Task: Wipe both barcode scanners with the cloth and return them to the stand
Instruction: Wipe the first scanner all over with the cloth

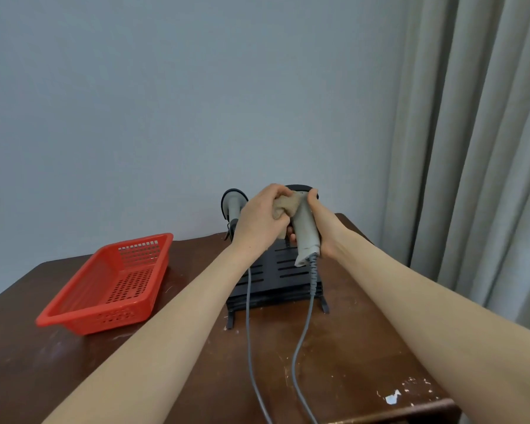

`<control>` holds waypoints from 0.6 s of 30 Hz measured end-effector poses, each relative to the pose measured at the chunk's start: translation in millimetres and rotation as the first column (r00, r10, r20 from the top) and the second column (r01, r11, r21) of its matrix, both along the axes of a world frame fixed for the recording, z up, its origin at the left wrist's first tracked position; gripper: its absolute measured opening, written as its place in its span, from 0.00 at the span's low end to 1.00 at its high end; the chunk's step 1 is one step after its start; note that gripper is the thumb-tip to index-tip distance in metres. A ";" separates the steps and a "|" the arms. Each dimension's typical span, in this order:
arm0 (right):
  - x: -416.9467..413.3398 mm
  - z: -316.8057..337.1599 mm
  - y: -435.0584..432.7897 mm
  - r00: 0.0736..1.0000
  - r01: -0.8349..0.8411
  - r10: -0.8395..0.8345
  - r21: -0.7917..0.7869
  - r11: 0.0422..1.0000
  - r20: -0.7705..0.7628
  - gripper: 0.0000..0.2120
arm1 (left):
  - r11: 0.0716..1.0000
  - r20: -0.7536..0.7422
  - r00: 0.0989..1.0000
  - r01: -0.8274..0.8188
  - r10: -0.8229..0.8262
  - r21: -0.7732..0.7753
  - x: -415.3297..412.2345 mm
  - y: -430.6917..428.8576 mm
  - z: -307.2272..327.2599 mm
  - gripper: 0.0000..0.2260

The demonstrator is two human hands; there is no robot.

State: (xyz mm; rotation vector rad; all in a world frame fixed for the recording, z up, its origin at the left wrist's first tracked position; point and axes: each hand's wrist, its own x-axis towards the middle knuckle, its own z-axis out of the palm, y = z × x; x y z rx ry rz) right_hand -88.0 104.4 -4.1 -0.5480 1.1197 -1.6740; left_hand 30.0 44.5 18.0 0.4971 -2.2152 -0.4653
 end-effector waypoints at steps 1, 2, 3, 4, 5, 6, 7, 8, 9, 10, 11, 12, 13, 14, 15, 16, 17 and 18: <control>0.1 0.0 0.1 1.000 0.017 -0.017 0.001 1.000 -0.021 0.29 | 0.999 0.048 0.999 0.007 -0.005 -0.037 -1.3 -0.4 -2.8 0.15; 0.0 -0.3 -0.2 0.999 0.032 -0.032 -0.006 0.999 -0.036 0.28 | 0.998 0.080 0.997 0.015 -0.010 -0.062 -2.6 -0.7 -5.9 0.15; -0.4 -0.8 -0.2 0.998 0.038 -0.038 -0.015 0.999 -0.040 0.27 | 0.997 0.089 0.996 0.023 -0.017 -0.067 -3.4 -0.8 -8.3 0.15; -1.3 -1.6 -0.3 0.998 0.040 -0.041 -0.021 0.999 -0.041 0.27 | 0.998 0.084 0.996 0.030 -0.025 -0.053 -3.8 -0.8 -9.1 0.15; -1.8 -2.2 0.3 0.998 0.046 -0.047 -0.017 0.999 -0.045 0.26 | 0.999 0.078 0.996 0.037 -0.035 -0.031 -3.8 -0.6 -9.1 0.14; -2.8 -3.3 0.6 0.998 0.048 -0.049 -0.011 0.999 -0.049 0.26 | 0.999 0.079 0.996 0.049 -0.048 -0.011 -3.5 0.1 -8.7 0.14; -3.8 -4.4 0.5 0.998 0.048 -0.048 -0.004 0.999 -0.045 0.27 | 0.998 0.090 0.994 0.065 -0.066 0.006 -2.5 1.6 -8.5 0.13; -5.0 -5.1 0.1 0.998 0.043 -0.043 -0.001 0.999 -0.037 0.28 | 0.996 0.108 0.990 0.092 -0.094 0.024 -0.9 4.2 -8.4 0.12; -5.8 -5.5 -0.1 0.998 0.043 -0.043 0.010 0.999 -0.041 0.28 | 0.992 0.129 0.984 0.121 -0.126 0.041 0.9 7.0 -9.2 0.11; -6.9 -5.9 -1.2 0.997 0.047 -0.046 0.022 0.999 -0.057 0.29 | 0.988 0.147 0.977 0.149 -0.155 0.049 2.4 9.6 -10.9 0.11; -7.3 -5.7 -1.5 0.996 0.052 -0.049 0.039 0.998 -0.078 0.29 | 0.985 0.161 0.972 0.167 -0.172 0.045 3.6 11.1 -12.5 0.11; -7.3 -6.1 -2.1 0.995 0.050 -0.046 0.048 0.998 -0.088 0.29 | 0.984 0.167 0.970 0.174 -0.177 0.034 4.3 11.0 -13.5 0.11; -6.3 -6.3 -2.6 0.996 0.042 -0.038 0.047 0.998 -0.083 0.29 | 0.985 0.161 0.972 0.168 -0.170 0.029 4.2 9.2 -13.4 0.11; -4.9 -6.5 -3.4 0.997 0.033 -0.030 0.039 0.999 -0.074 0.29 | 0.989 0.140 0.979 0.147 -0.150 0.029 3.4 6.1 -12.3 0.11; -3.0 -6.5 -4.5 0.997 0.027 -0.024 0.037 0.999 -0.072 0.29 | 0.993 0.109 0.988 0.109 -0.112 0.038 2.5 2.3 -10.6 0.11; -1.2 -6.8 -5.8 0.997 0.021 -0.018 0.040 0.999 -0.079 0.28 | 0.997 0.075 0.995 0.067 -0.070 0.048 2.0 -1.0 -8.6 0.12; 1.5 -6.6 -6.3 0.996 0.016 -0.012 0.047 0.999 -0.089 0.28 | 0.998 0.051 0.998 0.029 -0.032 0.054 1.4 -4.0 -7.3 0.12; 2.8 -7.0 -6.9 0.996 0.016 -0.011 0.051 0.999 -0.093 0.27 | 0.999 0.038 0.999 0.008 -0.010 0.052 1.2 -5.5 -7.0 0.13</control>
